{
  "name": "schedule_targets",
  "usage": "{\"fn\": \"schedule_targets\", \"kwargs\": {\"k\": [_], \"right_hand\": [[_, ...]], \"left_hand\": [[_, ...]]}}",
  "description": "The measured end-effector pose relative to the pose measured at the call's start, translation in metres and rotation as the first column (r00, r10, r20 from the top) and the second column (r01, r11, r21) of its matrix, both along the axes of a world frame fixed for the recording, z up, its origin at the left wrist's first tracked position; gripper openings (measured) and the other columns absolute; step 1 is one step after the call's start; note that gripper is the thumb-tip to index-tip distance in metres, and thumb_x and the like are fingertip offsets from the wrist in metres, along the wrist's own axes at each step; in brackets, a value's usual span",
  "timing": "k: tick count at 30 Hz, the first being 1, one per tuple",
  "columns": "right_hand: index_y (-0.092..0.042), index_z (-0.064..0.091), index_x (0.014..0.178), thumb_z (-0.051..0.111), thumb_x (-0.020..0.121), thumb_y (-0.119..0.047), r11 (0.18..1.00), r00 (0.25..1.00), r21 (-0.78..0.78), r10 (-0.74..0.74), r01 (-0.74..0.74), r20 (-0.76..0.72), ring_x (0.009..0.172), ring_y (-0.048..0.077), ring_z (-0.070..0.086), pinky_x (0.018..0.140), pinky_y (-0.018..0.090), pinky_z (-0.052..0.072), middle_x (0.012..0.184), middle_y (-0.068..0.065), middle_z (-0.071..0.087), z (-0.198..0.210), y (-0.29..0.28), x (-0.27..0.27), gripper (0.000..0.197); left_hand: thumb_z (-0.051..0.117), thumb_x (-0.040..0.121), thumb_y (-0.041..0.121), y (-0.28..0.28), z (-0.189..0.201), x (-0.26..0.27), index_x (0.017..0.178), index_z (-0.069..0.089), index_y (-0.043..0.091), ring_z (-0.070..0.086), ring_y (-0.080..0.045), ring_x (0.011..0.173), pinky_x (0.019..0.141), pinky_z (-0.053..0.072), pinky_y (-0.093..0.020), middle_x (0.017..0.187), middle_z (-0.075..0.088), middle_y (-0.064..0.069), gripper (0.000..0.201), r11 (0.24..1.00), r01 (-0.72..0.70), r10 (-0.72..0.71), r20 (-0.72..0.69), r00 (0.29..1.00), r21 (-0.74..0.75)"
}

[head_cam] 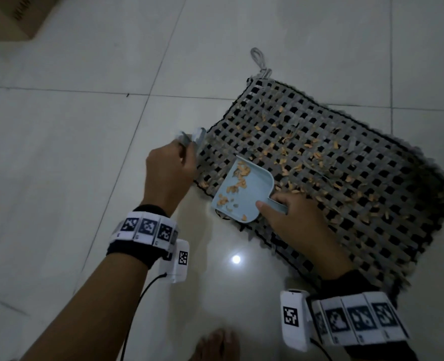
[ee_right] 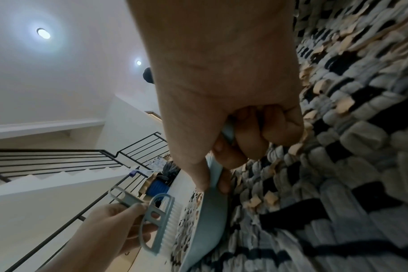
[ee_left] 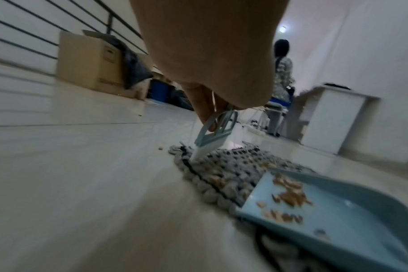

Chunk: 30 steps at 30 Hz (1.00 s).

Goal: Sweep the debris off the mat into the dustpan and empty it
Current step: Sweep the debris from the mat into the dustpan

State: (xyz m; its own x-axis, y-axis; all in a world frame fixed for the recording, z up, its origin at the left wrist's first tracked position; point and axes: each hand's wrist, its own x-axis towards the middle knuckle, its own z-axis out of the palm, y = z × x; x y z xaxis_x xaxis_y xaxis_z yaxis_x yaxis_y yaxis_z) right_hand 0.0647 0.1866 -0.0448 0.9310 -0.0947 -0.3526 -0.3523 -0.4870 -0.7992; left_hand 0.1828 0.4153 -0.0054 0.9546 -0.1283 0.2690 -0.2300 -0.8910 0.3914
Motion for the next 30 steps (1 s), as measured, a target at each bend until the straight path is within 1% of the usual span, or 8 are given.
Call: {"fn": "schedule_targets", "kwargs": {"k": [4,9,14,17,21,23,27,30], "right_hand": [[-0.02,0.068,0.077,0.065,0.091,-0.05,1.0,1.0,0.002,-0.01,0.01,-0.025,0.055,0.008,0.057,0.052,0.023,0.04,0.062,-0.006,0.06,-0.003,-0.003,0.001,0.032],[-0.021,0.066,0.07,0.067,0.091,-0.047,1.0,1.0,0.025,-0.011,0.011,-0.029,0.045,0.003,0.046,0.05,0.021,0.034,0.053,-0.007,0.052,-0.007,-0.005,0.002,0.033],[-0.023,0.062,0.066,0.067,0.09,-0.046,1.0,1.0,0.023,-0.012,0.012,-0.024,0.041,0.001,0.046,0.047,0.02,0.032,0.051,-0.008,0.05,-0.008,-0.005,0.002,0.034],[-0.022,0.063,0.067,0.067,0.09,-0.046,0.999,0.999,0.033,-0.011,0.013,-0.034,0.041,0.002,0.046,0.049,0.021,0.033,0.051,-0.007,0.051,-0.008,-0.005,0.002,0.033],[-0.02,0.067,0.069,0.068,0.09,-0.046,0.999,1.0,0.048,-0.007,0.007,-0.014,0.047,0.006,0.048,0.051,0.023,0.037,0.054,-0.005,0.055,-0.011,-0.007,0.002,0.034],[-0.02,0.069,0.072,0.067,0.09,-0.047,0.998,1.0,0.056,-0.001,0.001,-0.012,0.049,0.006,0.053,0.052,0.024,0.04,0.059,-0.005,0.061,-0.012,-0.007,0.001,0.033],[-0.015,0.068,0.07,0.066,0.09,-0.049,0.998,1.0,0.055,-0.004,0.004,0.004,0.048,0.011,0.05,0.05,0.026,0.039,0.057,-0.002,0.059,-0.015,-0.008,0.0,0.04],[-0.016,0.068,0.07,0.067,0.09,-0.048,0.999,1.0,0.054,-0.004,0.003,0.008,0.047,0.01,0.048,0.05,0.026,0.038,0.056,-0.002,0.056,-0.016,-0.009,-0.001,0.038]], "left_hand": [[0.061,0.094,0.015,-0.022,-0.001,-0.027,0.068,0.046,0.022,0.033,-0.014,0.039,0.043,0.015,-0.019,0.05,0.047,0.003,0.031,0.979,0.14,-0.142,0.003,0.99,0.147],[0.065,0.089,0.01,-0.034,0.001,-0.04,0.063,0.045,0.023,0.033,-0.011,0.037,0.043,0.015,-0.015,0.049,0.041,0.01,0.035,0.978,0.195,-0.197,0.015,0.98,0.076],[0.054,0.097,0.022,-0.009,0.0,-0.023,0.07,0.067,0.006,0.057,-0.02,0.044,0.044,0.044,-0.034,0.057,0.066,-0.004,0.034,0.998,0.006,-0.009,0.049,0.999,0.064],[0.055,0.099,0.019,-0.02,-0.003,-0.03,0.069,0.058,0.013,0.043,-0.011,0.037,0.042,0.032,-0.024,0.054,0.058,0.0,0.031,0.994,0.046,-0.048,0.019,0.999,0.096],[0.057,0.098,0.014,-0.052,-0.005,-0.054,0.088,0.069,0.007,0.038,-0.009,0.04,0.04,0.035,-0.019,0.056,0.056,0.002,0.017,0.965,0.249,-0.247,-0.042,0.968,0.087],[0.059,0.097,0.013,-0.061,-0.002,-0.057,0.078,0.066,0.01,0.032,-0.007,0.039,0.041,0.022,-0.01,0.053,0.051,0.005,0.02,0.96,0.274,-0.274,-0.005,0.962,0.05],[0.059,0.096,0.014,-0.05,0.011,-0.037,0.057,0.048,0.019,0.027,-0.003,0.032,0.04,0.023,-0.014,0.044,0.038,0.013,0.041,0.992,0.105,-0.101,0.056,0.993,-0.066],[0.056,0.1,0.023,-0.026,0.011,-0.018,0.06,0.06,0.009,0.049,-0.015,0.039,0.043,0.034,-0.025,0.05,0.058,0.0,0.043,0.998,-0.053,0.055,0.056,0.997,-0.041]]}}
